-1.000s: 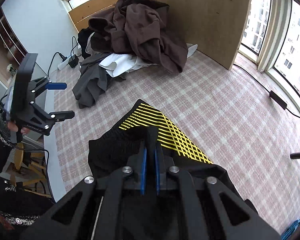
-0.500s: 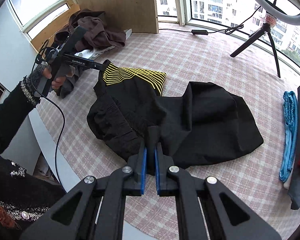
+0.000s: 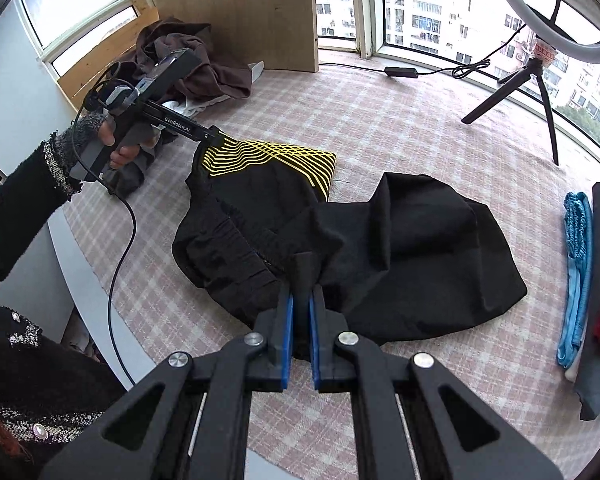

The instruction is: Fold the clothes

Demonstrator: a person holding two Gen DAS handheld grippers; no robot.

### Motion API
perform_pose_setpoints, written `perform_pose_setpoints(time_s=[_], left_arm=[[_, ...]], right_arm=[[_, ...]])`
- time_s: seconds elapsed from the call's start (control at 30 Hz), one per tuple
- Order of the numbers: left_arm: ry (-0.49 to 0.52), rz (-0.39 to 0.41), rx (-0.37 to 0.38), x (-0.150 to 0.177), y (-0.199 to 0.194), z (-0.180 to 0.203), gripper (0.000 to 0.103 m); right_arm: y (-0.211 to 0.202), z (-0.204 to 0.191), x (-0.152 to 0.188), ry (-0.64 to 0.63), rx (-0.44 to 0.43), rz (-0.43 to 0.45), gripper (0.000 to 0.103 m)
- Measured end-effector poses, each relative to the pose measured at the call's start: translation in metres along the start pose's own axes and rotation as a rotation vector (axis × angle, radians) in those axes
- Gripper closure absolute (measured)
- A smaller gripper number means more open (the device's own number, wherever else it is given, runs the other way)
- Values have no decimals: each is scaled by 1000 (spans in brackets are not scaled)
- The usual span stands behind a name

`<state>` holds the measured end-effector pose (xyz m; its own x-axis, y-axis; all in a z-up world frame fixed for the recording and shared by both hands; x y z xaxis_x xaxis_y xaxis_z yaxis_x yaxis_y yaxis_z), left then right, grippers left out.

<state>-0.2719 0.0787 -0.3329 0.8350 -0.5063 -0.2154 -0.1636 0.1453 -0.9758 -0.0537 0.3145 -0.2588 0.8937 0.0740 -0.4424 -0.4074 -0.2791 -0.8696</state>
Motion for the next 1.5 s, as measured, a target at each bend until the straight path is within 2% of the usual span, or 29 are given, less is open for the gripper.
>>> perform_pose_setpoints(time_s=[0.17,0.2,0.23,0.27,0.3,0.47,0.67,0.77,0.87,0.97,1.03,1.07,1.13,1.17,1.23,1.3,1.4,1.5], left_arm=[[-52,26,61,-3,-2,-5,5],[-56,21,68,-4,0,-4,15],[-56,12,79,-4,3,-2,43],[-61,-8,94,-3,6,-1,60],[-72,-26,121,1,10,1,90],[-52,3,125,19,-15,10,95],[-23,98,160,62,-116,31,95],[0,109,167,55,-142,42,95],[-1,132,146,13,-144,42,96],[-30,196,119,-63,-159,31,97],[-43,285,69,-117,-201,21,97],[-35,342,43,-139,-230,18,97],[-32,447,25,-166,-291,15,96],[-16,492,10,-170,-321,15,96],[15,562,-34,-164,-366,17,96],[44,592,-64,-145,-388,22,96],[64,566,-73,-101,-380,31,96],[77,532,-59,-49,-356,45,96]], right_arm=[[2,1,1,4,5,-7,96],[2,2,0,7,9,-8,96],[3,3,0,11,14,-9,96],[4,4,-1,15,18,-10,96],[3,5,-2,18,22,-9,96],[-8,13,-4,50,37,13,96],[-55,20,5,127,49,77,96],[-82,20,-1,155,46,135,96],[-84,35,-30,180,98,172,96],[-73,57,-99,191,166,224,96],[-81,76,-161,203,228,260,97],[-99,81,-193,184,255,303,97],[-143,86,-250,153,297,396,97],[-166,84,-266,146,284,429,97],[-207,74,-287,114,259,485,97],[-234,59,-288,59,252,516,97],[-234,40,-258,-8,245,488,97],[-212,25,-207,-42,232,435,97]])
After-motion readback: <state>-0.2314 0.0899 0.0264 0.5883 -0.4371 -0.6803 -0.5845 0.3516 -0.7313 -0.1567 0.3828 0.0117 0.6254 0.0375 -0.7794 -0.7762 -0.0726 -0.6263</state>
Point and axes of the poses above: each gripper's, at about its wrist camera, not at the fingertips, and y roughly the way its jaws point, z to its right, x to its underside, the point moved 9 cm from there along y, roughly the way its jaws point, and after that the axes turned 9 degrees about y, right-handed, at the moved point
